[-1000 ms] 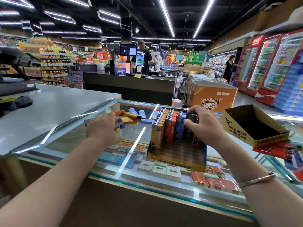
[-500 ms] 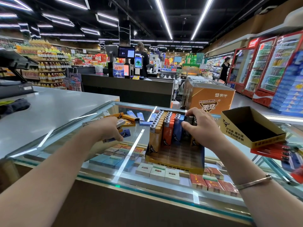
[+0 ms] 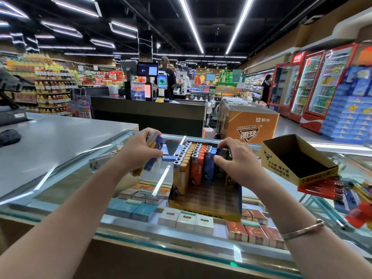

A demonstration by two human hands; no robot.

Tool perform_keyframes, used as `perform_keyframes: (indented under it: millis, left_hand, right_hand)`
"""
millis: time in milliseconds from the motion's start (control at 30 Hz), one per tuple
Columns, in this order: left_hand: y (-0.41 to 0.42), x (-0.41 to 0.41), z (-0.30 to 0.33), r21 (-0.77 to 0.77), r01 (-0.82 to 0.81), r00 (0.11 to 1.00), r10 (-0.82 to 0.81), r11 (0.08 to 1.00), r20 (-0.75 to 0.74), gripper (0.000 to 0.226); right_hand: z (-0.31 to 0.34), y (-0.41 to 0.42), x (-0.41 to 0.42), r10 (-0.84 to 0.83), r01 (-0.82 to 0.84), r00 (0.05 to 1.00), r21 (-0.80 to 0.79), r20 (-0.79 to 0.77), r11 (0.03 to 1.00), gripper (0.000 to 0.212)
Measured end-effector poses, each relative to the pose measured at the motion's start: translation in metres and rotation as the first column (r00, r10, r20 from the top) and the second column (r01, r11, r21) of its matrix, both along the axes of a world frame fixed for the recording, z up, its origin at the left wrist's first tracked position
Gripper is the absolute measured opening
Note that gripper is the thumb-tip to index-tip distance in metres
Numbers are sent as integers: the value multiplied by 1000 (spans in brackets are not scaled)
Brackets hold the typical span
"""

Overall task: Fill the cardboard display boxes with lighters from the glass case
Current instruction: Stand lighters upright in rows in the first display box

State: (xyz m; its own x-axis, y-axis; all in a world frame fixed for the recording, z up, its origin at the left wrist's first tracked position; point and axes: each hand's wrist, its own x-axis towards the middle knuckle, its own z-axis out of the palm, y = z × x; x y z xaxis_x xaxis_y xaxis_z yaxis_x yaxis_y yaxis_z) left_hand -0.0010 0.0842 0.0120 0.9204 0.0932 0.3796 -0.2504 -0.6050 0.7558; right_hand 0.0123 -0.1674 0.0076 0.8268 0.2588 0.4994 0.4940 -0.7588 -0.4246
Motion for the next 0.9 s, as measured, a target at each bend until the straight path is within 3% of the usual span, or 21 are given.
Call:
perform_keyframes:
  millis: [167, 333, 467, 567, 700, 767, 900]
  left_hand:
    - [-33, -8, 37, -214, 170, 974, -131, 962, 184, 24]
    - [-76, -6, 53, -374, 292, 953, -236, 880, 188, 27]
    - [-104, -1, 56, -459, 390, 921, -336, 798, 199, 11]
    - [-115, 2, 55, -507, 424, 905, -368, 750, 213, 13]
    - [-118, 7, 51, -554, 399, 914, -367, 730, 175, 13]
    - [-115, 12, 50, -670, 331, 930, -349, 665, 114, 13]
    - [-101, 18, 50, -864, 233, 927, -370, 447, 59, 8]
  right_hand:
    - [5, 0, -2, -2, 3, 999, -27, 35, 1000, 35]
    - [13, 3, -11, 118, -144, 983, 188, 139, 972, 32]
    - [18, 8, -20, 245, -294, 955, 413, 169, 862, 30]
    - [19, 10, -20, 245, -322, 946, 499, 214, 805, 42]
    - [23, 8, -18, 283, -308, 948, 640, 145, 704, 36]
    - [23, 7, -17, 246, -281, 958, 667, 148, 690, 30]
    - [23, 4, -15, 186, -272, 962, 752, 200, 600, 22]
